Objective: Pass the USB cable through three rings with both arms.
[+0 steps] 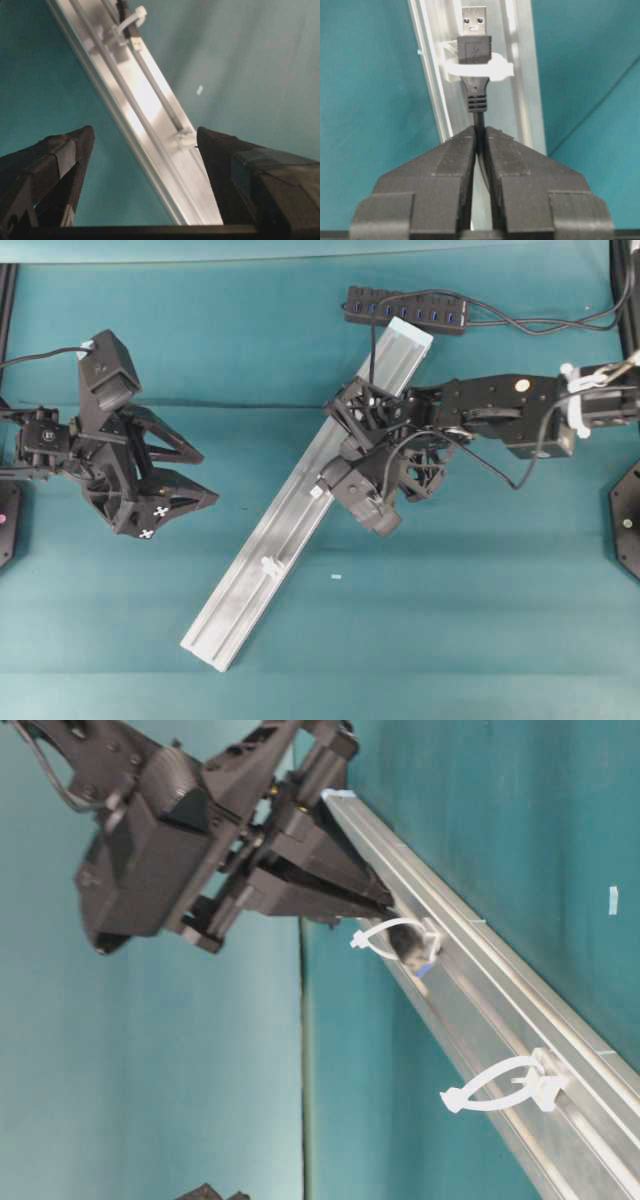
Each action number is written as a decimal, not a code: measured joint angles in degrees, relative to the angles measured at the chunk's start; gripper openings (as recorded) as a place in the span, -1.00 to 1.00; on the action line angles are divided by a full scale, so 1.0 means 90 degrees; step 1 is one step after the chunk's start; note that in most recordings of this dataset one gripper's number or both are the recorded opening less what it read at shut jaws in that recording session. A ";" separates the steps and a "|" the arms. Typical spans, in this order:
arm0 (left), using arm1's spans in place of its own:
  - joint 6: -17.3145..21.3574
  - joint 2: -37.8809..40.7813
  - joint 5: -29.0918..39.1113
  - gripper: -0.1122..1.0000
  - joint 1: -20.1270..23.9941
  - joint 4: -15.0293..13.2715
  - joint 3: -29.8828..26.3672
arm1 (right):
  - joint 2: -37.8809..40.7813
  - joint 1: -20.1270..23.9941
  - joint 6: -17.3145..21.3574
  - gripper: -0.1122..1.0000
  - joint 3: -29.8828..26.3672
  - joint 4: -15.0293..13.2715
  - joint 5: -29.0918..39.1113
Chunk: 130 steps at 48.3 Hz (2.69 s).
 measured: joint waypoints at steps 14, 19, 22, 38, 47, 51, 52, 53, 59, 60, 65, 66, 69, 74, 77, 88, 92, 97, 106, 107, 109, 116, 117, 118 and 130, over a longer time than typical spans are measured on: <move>-0.0020 0.0000 -0.0010 0.82 0.0000 0.0000 0.0000 | 0.0020 0.0166 0.0010 -0.64 -0.0068 0.0430 -0.0117; -0.0010 -0.0010 -0.0049 0.82 -0.0010 -0.0010 0.0010 | 0.0020 0.0215 0.0000 -0.64 -0.0068 0.0664 -0.0127; -0.0010 0.0000 -0.0107 0.82 -0.0010 0.0000 0.0000 | 0.0020 0.0225 0.0000 -0.64 -0.0068 0.0723 -0.0127; -0.0010 0.0625 -0.1318 0.82 0.0000 0.0000 0.0117 | -0.0010 0.0176 0.0010 -0.64 -0.0068 0.0762 -0.0176; 0.0000 0.1387 -0.2188 0.81 0.0000 0.0000 0.0039 | -0.0029 0.0166 0.0010 -0.64 -0.0068 0.0762 -0.0176; 0.0000 0.1768 -0.2412 0.82 0.0010 0.0000 -0.0059 | -0.0039 0.0166 0.0010 -0.64 -0.0068 0.0771 -0.0176; 0.0000 0.1875 -0.2451 0.82 0.0029 0.0000 -0.0088 | -0.0039 0.0166 0.0000 -0.64 -0.0068 0.0762 -0.0176; 0.0000 0.1973 -0.2480 0.81 0.0039 0.0000 -0.0127 | -0.0049 0.0166 0.0010 -0.64 -0.0068 0.0771 -0.0176; 0.0010 0.2539 -0.2617 0.81 0.0176 0.0000 -0.0459 | -0.0049 0.0166 0.0010 -0.64 -0.0068 0.0771 -0.0176; 0.0000 0.2627 -0.2627 0.81 0.0195 -0.0010 -0.0518 | -0.0068 0.0166 0.0010 -0.64 -0.0068 0.0771 -0.0176; 0.0020 0.3008 -0.2656 0.81 0.0273 0.0000 -0.0801 | -0.0068 0.0166 0.0010 -0.64 -0.0068 0.0771 -0.0176; 0.0029 0.3076 -0.2666 0.81 0.0273 -0.0010 -0.0850 | -0.0068 0.0166 0.0010 -0.64 -0.0068 0.0771 -0.0176; 0.0068 0.3271 -0.2666 0.81 0.0264 -0.0010 -0.0957 | -0.0068 0.0166 0.0010 -0.64 -0.0068 0.0771 -0.0176; 0.0068 0.3555 -0.2666 0.81 0.0254 0.0000 -0.1055 | -0.0068 0.0156 0.0010 -0.64 -0.0068 0.0771 -0.0176; 0.0078 0.3662 -0.2666 0.81 0.0244 -0.0010 -0.1074 | -0.0049 0.0156 0.0010 -0.64 -0.0068 0.0762 -0.0176; 0.0156 0.3906 -0.2705 0.80 0.0244 0.0000 -0.1143 | -0.0068 0.0146 0.0010 -0.64 -0.0068 0.0771 -0.0225; 0.0195 0.3965 -0.2705 0.80 0.0244 0.0000 -0.1211 | -0.0068 0.0137 0.0010 -0.64 -0.0068 0.0762 -0.0225; 0.0195 0.4004 -0.2715 0.80 0.0244 0.0000 -0.1309 | -0.0068 0.0137 0.0010 -0.64 -0.0068 0.0771 -0.0234; 0.0195 0.4092 -0.2705 0.80 0.0225 -0.0010 -0.1387 | -0.0068 0.0127 0.0010 -0.64 -0.0068 0.0771 -0.0244; 0.0186 0.4092 -0.2715 0.79 0.0225 0.0000 -0.1396 | -0.0068 0.0127 0.0010 -0.64 -0.0068 0.0771 -0.0244; 0.0195 0.4092 -0.2715 0.79 0.0215 0.0000 -0.1396 | -0.0068 0.0127 0.0010 -0.64 -0.0068 0.0771 -0.0244; 0.0195 0.4121 -0.2715 0.68 0.0225 -0.0010 -0.1416 | -0.0068 0.0127 0.0010 -0.64 -0.0068 0.0771 -0.0244; 0.0195 0.4121 -0.2715 0.63 0.0225 -0.0010 -0.1416 | -0.0068 0.0127 0.0010 -0.64 -0.0068 0.0771 -0.0244; 0.0195 0.4121 -0.2715 0.59 0.0215 -0.0010 -0.1426 | -0.0068 0.0127 0.0010 -0.64 -0.0068 0.0771 -0.0244; 0.0156 0.4141 -0.2676 -0.39 0.0186 0.0000 -0.1572 | -0.0068 0.0107 0.0010 -0.64 -0.0059 0.0771 -0.0234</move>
